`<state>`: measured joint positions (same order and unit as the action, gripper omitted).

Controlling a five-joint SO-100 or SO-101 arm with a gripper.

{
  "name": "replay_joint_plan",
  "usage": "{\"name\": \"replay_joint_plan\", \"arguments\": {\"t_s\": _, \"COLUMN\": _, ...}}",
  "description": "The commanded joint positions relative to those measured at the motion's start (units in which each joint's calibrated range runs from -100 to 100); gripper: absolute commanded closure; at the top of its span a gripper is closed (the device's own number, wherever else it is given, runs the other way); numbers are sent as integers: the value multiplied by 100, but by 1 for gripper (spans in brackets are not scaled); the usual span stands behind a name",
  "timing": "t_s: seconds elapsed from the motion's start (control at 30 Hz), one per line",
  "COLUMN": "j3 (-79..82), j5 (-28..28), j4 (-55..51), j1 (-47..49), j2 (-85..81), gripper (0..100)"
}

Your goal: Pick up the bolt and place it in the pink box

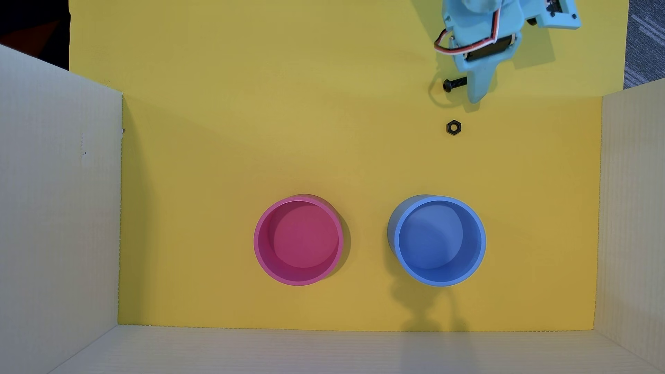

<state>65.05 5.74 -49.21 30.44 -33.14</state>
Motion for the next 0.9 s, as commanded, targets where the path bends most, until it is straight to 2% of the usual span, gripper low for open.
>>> {"name": "replay_joint_plan", "arguments": {"t_s": 0.0, "j3": -394, "j5": 80, "j4": 52, "j1": -5, "j2": 292, "gripper": 76}}
{"name": "replay_joint_plan", "arguments": {"t_s": 0.6, "j3": -919, "j5": 85, "j4": -17, "j1": -12, "j2": 1108, "gripper": 76}}
{"name": "replay_joint_plan", "arguments": {"t_s": 0.87, "j3": -991, "j5": 85, "j4": -257, "j1": -12, "j2": 1327, "gripper": 82}}
